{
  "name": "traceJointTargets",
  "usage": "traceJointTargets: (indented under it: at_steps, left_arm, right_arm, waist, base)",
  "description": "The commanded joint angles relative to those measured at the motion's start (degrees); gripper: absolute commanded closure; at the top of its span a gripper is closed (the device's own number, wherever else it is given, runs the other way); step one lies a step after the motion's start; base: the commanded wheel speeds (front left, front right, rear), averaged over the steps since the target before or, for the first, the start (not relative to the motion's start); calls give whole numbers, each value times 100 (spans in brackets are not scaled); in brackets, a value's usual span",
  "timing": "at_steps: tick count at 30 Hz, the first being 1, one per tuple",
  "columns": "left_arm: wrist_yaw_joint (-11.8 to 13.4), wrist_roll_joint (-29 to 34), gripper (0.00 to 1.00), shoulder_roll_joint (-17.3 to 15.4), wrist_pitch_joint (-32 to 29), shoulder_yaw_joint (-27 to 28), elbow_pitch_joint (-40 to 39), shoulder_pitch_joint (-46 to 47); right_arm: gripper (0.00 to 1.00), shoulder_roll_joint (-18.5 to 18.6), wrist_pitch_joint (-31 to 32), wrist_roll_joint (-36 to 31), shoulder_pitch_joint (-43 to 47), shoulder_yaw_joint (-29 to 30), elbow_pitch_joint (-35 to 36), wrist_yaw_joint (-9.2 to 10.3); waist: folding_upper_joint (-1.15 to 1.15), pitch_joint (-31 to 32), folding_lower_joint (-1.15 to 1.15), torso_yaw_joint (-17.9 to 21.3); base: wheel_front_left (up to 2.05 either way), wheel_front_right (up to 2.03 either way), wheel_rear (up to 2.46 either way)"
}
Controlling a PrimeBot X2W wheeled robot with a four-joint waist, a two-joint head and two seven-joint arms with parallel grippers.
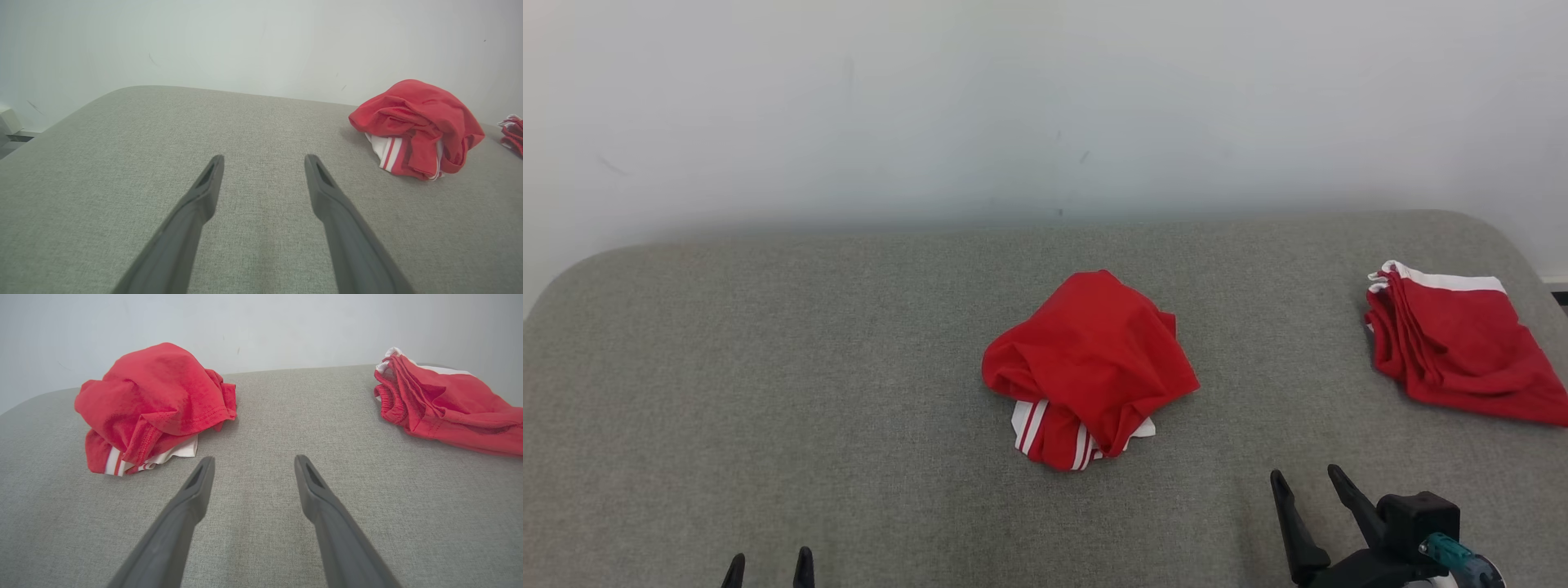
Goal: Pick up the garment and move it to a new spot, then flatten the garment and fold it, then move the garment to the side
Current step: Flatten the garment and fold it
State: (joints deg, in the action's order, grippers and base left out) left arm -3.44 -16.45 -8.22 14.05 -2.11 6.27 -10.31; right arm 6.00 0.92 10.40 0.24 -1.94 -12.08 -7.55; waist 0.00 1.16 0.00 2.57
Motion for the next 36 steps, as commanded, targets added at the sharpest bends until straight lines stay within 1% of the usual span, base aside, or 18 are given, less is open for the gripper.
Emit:
traceJointTargets:
  at_steps: [1,10,14,15,19,22,25,30,32,33,36]
  left_arm:
    - [27,10,0,-36,-10,-21,-33,56]
    - [58,0,0,-50,-96,-95,-75,65]
    - [-106,-154,0,-7,-421,-320,-15,192]
    - [-204,-172,0,-14,-606,-551,-3,318]
    - [-353,-283,0,-55,-930,-1086,96,749]
    - [-399,-285,0,-112,-1127,-1666,227,1178]
    - [-397,-365,0,-143,-1237,-2104,450,1673]
    - [-401,-471,0,-195,-1260,-2478,938,2380]
    - [-403,-444,0,-218,-1219,-2538,1125,2593]
    - [-403,-444,0,-218,-1219,-2538,1125,2593]
    - [-367,-358,0,-227,-1125,-2541,1391,2843]
  right_arm:
    - [0,-23,-26,-19,48,6,9,14]
    - [0,-62,-2,-5,0,-51,23,14]
    - [0,-67,29,19,-38,-82,30,14]
    - [0,-67,30,21,-84,-92,49,14]
    - [0,-96,28,18,-159,-165,91,14]
    - [0,-95,28,47,-223,-195,102,14]
    - [0,-107,-7,63,-282,-212,104,14]
    - [0,-125,-64,90,-398,-264,63,14]
    - [0,-141,-100,104,-405,-271,41,14]
    - [0,-141,-100,104,-405,-271,41,14]
    - [0,-162,-151,121,-431,-274,-8,14]
  waist:
    - [0,-7,0,5]
    - [0,-78,0,56]
    - [0,-130,0,142]
    - [0,-169,0,236]
    - [0,-303,0,526]
    - [0,-430,0,799]
    - [0,-590,0,1096]
    - [0,-853,0,1606]
    - [0,-938,0,1786]
    - [0,-938,0,1786]
    - [0,-1044,0,2001]
  base:
    - [0,0,0]
    - [0,0,0]
    - [0,0,0]
    - [0,0,0]
    - [0,0,0]
    - [0,0,0]
    - [0,0,0]
    - [0,0,0]
    - [0,0,0]
    - [0,0,0]
    - [0,0,0]
